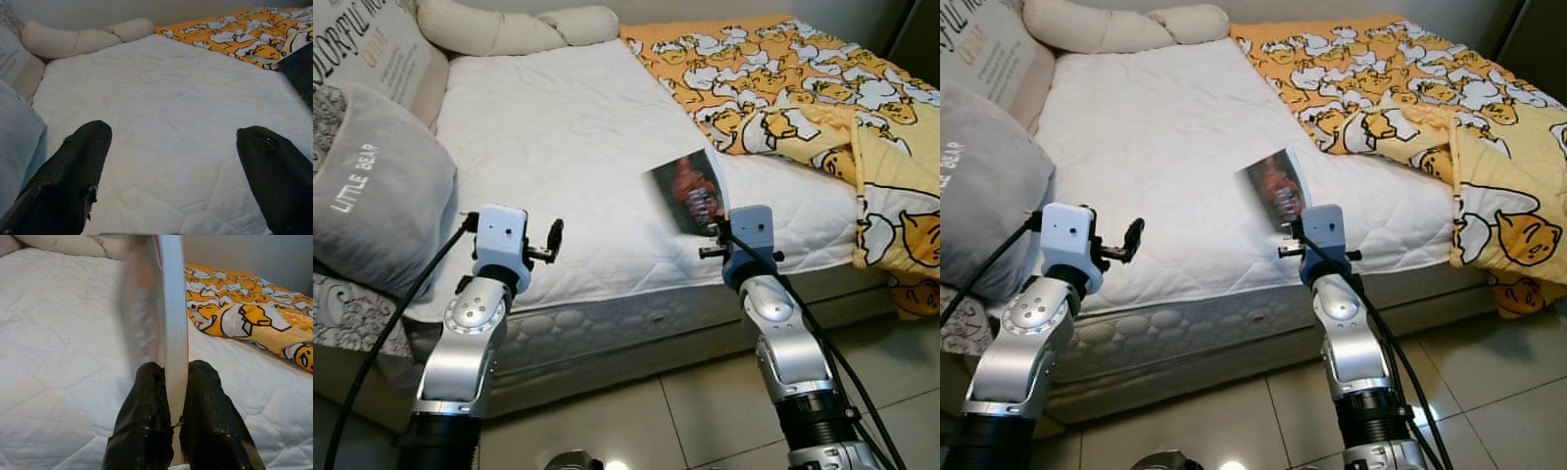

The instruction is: Clean up the room

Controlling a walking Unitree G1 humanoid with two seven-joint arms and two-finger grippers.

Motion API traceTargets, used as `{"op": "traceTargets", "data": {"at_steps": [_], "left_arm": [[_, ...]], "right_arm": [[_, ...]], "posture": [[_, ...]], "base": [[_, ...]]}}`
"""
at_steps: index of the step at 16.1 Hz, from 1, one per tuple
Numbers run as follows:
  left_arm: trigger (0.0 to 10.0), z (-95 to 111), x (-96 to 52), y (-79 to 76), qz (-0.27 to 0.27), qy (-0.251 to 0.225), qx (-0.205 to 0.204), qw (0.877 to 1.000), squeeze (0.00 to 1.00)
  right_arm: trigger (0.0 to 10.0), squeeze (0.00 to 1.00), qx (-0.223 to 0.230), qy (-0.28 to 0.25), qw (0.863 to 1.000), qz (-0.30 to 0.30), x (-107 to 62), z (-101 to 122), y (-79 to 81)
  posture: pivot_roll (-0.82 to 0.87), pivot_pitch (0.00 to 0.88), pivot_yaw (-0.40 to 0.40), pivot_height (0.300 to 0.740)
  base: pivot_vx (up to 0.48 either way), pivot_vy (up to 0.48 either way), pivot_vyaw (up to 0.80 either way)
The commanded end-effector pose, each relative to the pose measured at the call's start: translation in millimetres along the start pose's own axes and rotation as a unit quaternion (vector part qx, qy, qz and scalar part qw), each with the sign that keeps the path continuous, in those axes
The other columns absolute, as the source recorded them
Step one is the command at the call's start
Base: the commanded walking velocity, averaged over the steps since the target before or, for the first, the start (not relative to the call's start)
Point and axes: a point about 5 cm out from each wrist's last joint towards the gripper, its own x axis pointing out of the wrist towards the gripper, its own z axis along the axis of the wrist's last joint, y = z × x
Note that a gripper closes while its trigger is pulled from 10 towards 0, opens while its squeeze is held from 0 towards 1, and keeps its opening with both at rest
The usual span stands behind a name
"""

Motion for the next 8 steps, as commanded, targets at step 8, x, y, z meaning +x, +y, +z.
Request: {"op": "traceTargets", "data": {"at_steps": [8], "left_arm": [[10.0, 5.8, 5.2, 4.6, 0.013, -0.007, -0.002, 1.000, 0.42]], "right_arm": [[10.0, 0.00, -0.017, -0.026, 0.999, 0.039, 4.4, 13.4, 4.4]], "posture": [[0.03, 0.000, 0.037, 0.740]], "base": [[0.277, 0.000, 0.30]]}}
